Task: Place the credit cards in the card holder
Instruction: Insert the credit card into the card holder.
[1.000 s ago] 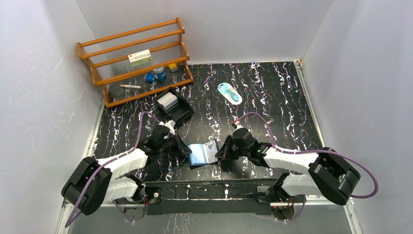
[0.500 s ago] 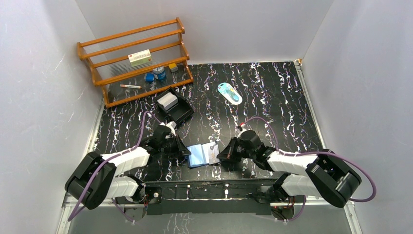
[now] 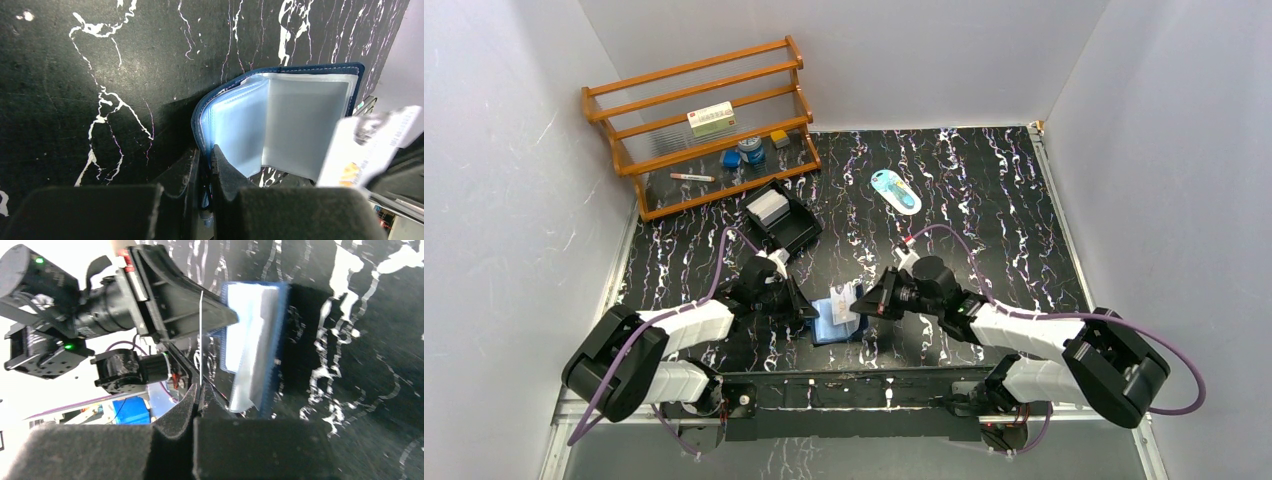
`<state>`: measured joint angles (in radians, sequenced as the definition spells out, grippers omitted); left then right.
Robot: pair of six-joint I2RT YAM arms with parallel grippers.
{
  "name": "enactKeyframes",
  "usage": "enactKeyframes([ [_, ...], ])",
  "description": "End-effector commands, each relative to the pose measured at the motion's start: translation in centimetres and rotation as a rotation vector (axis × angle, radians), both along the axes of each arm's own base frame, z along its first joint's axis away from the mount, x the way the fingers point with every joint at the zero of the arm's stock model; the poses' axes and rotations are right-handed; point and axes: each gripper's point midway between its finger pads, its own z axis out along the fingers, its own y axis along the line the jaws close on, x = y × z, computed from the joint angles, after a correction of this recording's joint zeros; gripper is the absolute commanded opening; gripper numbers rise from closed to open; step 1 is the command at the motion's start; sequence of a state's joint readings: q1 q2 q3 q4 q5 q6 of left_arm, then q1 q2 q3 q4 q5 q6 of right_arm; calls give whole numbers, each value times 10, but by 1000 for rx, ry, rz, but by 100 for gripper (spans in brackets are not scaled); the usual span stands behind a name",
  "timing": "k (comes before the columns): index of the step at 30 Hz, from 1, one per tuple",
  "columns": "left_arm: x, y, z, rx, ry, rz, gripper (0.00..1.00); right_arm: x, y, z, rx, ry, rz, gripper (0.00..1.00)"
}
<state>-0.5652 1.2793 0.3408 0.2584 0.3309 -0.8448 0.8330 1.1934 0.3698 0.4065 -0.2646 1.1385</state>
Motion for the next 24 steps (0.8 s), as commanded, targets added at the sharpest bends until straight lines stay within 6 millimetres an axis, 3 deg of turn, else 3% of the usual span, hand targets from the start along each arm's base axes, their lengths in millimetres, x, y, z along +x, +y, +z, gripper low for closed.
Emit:
enactKeyframes([
  [1, -13, 7, -15, 39, 47, -20, 0, 12, 22, 34, 78, -101, 11, 0],
  [7, -13, 6, -15, 35, 47, -24, 0, 21, 28, 8, -6, -98, 6, 0],
  [14, -17, 11, -22, 59, 52, -25, 0, 23, 1, -31, -153, -103, -55, 0],
  [21, -18, 14, -28, 75, 62, -26, 0, 18, -1, -35, -119, -114, -46, 0],
  [24, -20, 16, -30, 85, 66, -26, 0, 11, -10, -46, -126, -97, -52, 0],
])
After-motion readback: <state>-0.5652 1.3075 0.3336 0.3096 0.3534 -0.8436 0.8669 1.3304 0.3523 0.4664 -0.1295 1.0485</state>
